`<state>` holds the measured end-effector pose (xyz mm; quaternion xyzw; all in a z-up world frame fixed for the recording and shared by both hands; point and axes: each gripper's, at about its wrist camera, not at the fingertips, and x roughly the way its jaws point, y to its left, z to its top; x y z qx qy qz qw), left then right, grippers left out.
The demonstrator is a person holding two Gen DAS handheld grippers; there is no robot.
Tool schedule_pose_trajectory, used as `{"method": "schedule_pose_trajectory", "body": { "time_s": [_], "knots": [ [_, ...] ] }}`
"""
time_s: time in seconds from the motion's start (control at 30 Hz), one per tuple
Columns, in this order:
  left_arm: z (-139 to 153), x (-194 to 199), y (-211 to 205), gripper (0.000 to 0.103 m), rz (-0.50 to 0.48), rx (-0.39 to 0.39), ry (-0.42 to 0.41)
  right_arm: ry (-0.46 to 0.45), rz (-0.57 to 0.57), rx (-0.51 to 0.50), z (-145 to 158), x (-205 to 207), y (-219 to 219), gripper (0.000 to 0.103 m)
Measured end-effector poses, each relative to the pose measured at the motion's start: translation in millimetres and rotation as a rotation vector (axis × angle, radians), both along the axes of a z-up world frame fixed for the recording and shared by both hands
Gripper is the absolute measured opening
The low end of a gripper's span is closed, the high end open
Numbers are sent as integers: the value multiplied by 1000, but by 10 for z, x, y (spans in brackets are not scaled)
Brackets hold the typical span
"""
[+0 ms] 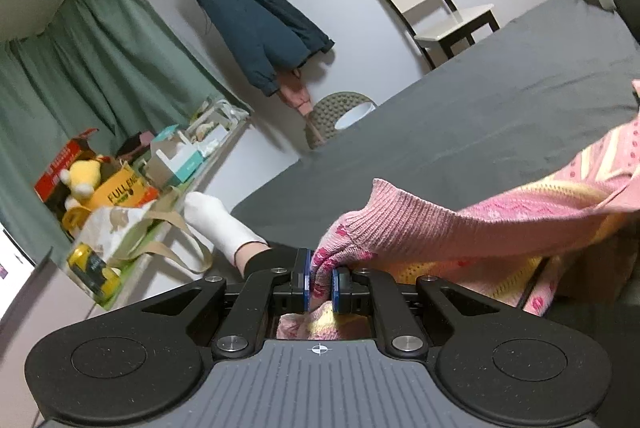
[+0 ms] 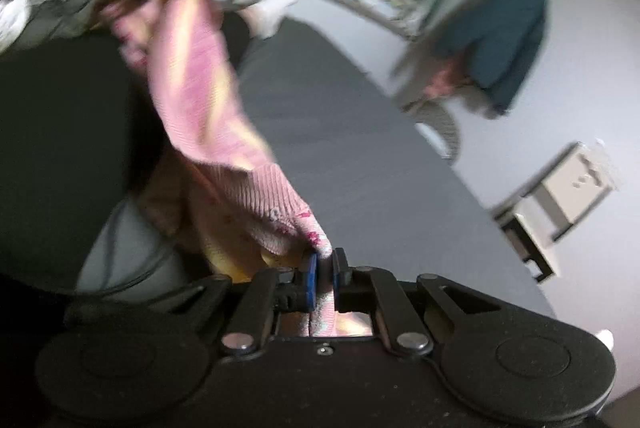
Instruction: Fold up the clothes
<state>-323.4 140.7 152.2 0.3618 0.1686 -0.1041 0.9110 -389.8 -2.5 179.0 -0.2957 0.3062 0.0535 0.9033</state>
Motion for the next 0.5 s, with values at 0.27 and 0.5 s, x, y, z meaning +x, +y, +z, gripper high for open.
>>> {"method": "schedule_pose_trajectory", "body": {
  "time_s": [0.27, 0.5],
  "knots": [
    [-71, -102, -131, 9, -34, 33, 0, 201, -67, 189, -172, 545, -479, 9],
    [-86, -116, -195, 9, -42, 56, 2, 327, 37, 163, -336, 726, -449, 34]
  ]
}}
